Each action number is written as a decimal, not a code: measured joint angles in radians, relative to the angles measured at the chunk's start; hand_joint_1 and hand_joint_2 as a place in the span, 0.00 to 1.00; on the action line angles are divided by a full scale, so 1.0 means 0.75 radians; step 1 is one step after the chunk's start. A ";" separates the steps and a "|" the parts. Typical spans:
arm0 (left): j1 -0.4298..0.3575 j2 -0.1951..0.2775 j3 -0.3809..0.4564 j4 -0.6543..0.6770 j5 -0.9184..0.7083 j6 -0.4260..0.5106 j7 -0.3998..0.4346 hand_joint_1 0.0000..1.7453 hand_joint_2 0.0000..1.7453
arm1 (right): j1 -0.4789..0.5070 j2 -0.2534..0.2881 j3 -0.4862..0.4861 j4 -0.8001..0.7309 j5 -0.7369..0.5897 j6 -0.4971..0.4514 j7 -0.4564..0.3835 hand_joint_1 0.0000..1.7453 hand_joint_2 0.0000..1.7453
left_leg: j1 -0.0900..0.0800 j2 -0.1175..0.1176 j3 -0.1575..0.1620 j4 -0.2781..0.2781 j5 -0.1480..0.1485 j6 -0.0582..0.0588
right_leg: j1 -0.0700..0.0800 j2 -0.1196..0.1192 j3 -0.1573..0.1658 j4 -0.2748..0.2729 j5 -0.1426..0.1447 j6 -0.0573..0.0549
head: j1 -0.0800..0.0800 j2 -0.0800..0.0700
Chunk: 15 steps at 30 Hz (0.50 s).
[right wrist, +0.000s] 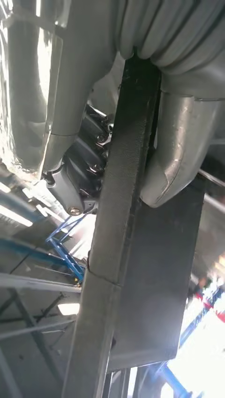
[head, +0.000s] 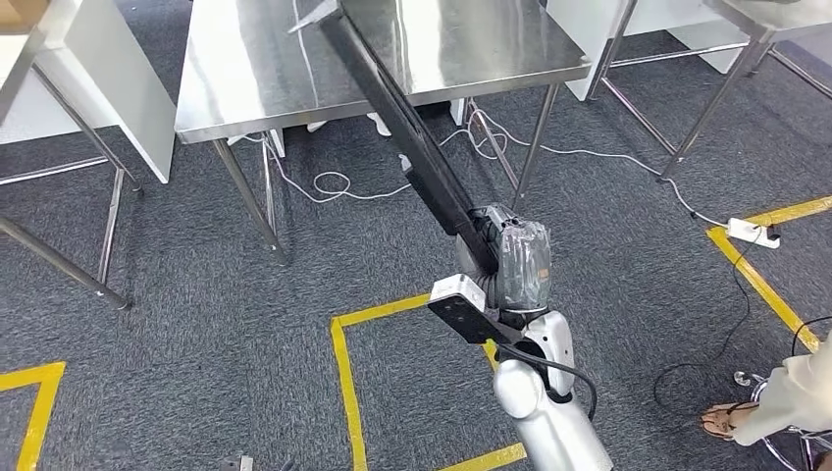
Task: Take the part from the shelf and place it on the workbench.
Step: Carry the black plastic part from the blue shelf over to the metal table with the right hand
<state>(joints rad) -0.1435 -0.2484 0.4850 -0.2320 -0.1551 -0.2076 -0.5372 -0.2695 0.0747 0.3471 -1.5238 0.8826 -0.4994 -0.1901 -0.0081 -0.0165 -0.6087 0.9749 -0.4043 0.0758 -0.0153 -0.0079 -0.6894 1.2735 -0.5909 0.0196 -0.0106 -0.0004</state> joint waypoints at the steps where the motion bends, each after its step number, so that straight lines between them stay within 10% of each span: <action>1: 0.003 0.000 0.000 0.000 -0.001 -0.001 0.002 0.00 1.00 | -0.001 -0.008 -0.001 0.002 0.046 -0.002 0.021 1.00 1.00 | 0.005 -0.011 0.001 0.003 -0.004 -0.006 | -0.009 0.001 -0.008 -0.010 0.018 0.017 | 0.001 0.000; 3: 0.007 0.000 0.000 0.000 -0.002 -0.005 0.003 0.00 1.00 | -0.011 -0.024 -0.005 0.002 0.102 0.002 0.052 1.00 1.00 | 0.017 -0.027 0.000 0.022 -0.019 -0.027 | -0.029 0.001 0.045 -0.158 0.099 0.062 | 0.002 0.000; 5: 0.008 0.002 0.000 0.000 -0.006 -0.008 0.000 0.00 1.00 | -0.027 -0.040 -0.016 -0.002 0.137 0.012 0.074 1.00 1.00 | 0.020 -0.037 -0.011 0.055 -0.041 -0.055 | -0.037 0.009 0.104 -0.288 0.153 0.076 | 0.006 0.000; 10: 0.017 0.007 -0.001 0.001 -0.026 -0.002 -0.014 0.00 1.00 | -0.059 -0.081 -0.045 -0.026 0.203 0.060 0.115 1.00 1.00 | 0.028 -0.024 -0.033 0.107 -0.076 -0.080 | -0.033 0.016 0.122 -0.305 0.153 0.024 | 0.000 0.000; 15: 0.018 0.008 -0.003 0.001 -0.040 0.025 -0.022 0.00 1.00 | -0.090 -0.132 -0.062 -0.040 0.317 0.094 0.166 1.00 1.00 | 0.032 0.018 -0.211 0.442 -0.200 -0.096 | -0.025 0.007 0.140 -0.306 0.138 0.000 | -0.006 0.000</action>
<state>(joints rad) -0.1297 -0.2425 0.4829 -0.2312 -0.1853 -0.1886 -0.5537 -0.3366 -0.0241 0.3004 -1.5537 1.1200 -0.4285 -0.0656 0.0162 -0.0029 -0.7670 1.3062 -0.5543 0.0036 -0.0337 -0.0023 -0.5847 1.0440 -0.4873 0.0196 -0.0155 -0.0004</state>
